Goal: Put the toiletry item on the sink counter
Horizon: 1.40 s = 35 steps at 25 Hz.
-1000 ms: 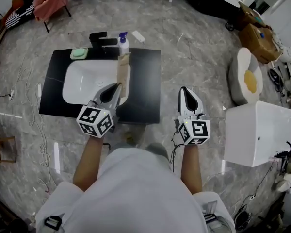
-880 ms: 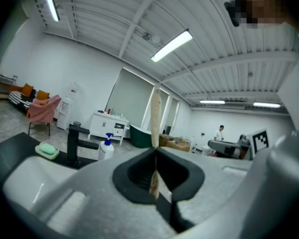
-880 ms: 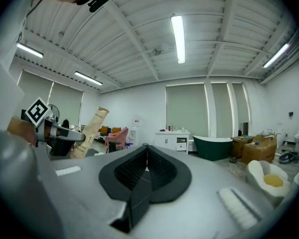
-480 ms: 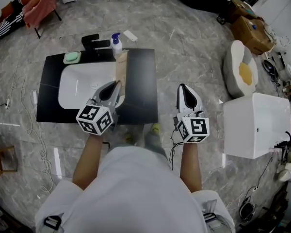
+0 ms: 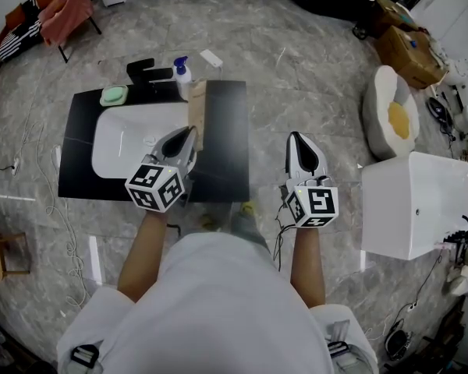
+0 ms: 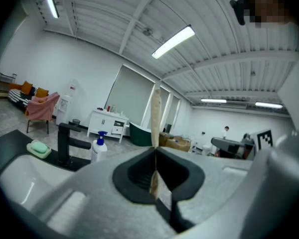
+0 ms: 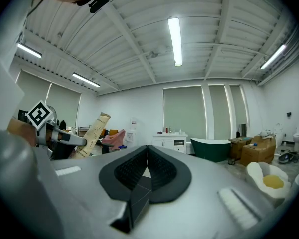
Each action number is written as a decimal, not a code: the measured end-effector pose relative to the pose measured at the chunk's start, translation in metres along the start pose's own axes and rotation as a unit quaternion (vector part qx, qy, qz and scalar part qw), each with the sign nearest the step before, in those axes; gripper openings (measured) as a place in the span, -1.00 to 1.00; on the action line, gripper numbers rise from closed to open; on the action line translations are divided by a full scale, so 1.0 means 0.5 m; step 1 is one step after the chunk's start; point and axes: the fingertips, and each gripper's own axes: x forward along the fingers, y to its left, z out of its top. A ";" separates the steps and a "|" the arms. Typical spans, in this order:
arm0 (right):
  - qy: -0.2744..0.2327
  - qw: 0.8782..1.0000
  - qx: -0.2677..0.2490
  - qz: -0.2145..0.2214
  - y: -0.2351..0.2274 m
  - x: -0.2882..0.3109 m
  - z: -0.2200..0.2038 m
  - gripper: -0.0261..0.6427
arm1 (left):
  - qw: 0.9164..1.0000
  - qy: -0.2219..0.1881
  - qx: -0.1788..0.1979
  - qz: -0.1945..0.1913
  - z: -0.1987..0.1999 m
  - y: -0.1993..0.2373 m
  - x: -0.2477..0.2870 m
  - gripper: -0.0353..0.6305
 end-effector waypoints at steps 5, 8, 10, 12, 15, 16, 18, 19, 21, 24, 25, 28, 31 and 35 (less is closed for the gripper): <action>0.002 1.000 0.000 0.000 -0.030 0.007 -0.004 -0.91 | 1.000 0.017 -0.004 0.007 -0.026 0.002 0.040 -0.88; 0.008 1.000 0.002 0.001 -0.045 0.008 -0.012 -0.91 | 0.999 0.032 -0.015 0.015 -0.051 0.008 0.063 -0.88; 0.012 1.000 0.003 0.002 -0.053 0.011 -0.018 -0.91 | 0.999 0.044 -0.023 0.020 -0.074 0.017 0.078 -0.88; 0.014 1.000 0.004 0.002 -0.059 0.017 -0.023 -0.91 | 0.998 0.056 -0.030 0.026 -0.098 0.029 0.090 -0.88; 0.017 1.000 0.004 0.003 -0.065 0.023 -0.027 -0.91 | 0.996 0.077 -0.039 0.036 -0.138 0.042 0.106 -0.88; 0.019 1.000 0.004 0.004 -0.067 0.025 -0.029 -0.91 | 0.995 0.085 -0.042 0.039 -0.153 0.045 0.111 -0.88; 0.022 1.000 0.004 0.005 -0.071 0.029 -0.033 -0.91 | 0.993 0.099 -0.049 0.046 -0.180 0.050 0.121 -0.88; 0.023 1.000 0.005 0.006 -0.073 0.031 -0.035 -0.91 | 0.992 0.107 -0.052 0.049 -0.193 0.053 0.126 -0.88; 0.026 1.000 0.005 0.008 -0.078 0.035 -0.040 -0.91 | 0.989 0.123 -0.057 0.057 -0.221 0.059 0.135 -0.88; 0.030 0.999 0.007 0.011 -0.086 0.041 -0.049 -0.91 | 0.984 0.149 -0.067 0.068 -0.272 0.072 0.147 -0.88; 0.031 0.999 0.007 0.011 -0.090 0.043 -0.051 -0.91 | 0.982 0.157 -0.070 0.072 -0.288 0.076 0.150 -0.88; 0.036 0.999 0.008 0.013 -0.101 0.047 -0.057 -0.91 | 0.977 0.181 -0.079 0.081 -0.333 0.081 0.157 -0.88; 0.040 0.999 0.008 0.014 -0.111 0.050 -0.064 -0.91 | 0.972 0.200 -0.089 0.087 -0.370 0.082 0.164 -0.88; 0.050 0.999 0.009 0.018 -0.119 0.055 -0.078 -0.91 | 0.966 0.217 -0.102 0.094 -0.408 0.086 0.172 -0.88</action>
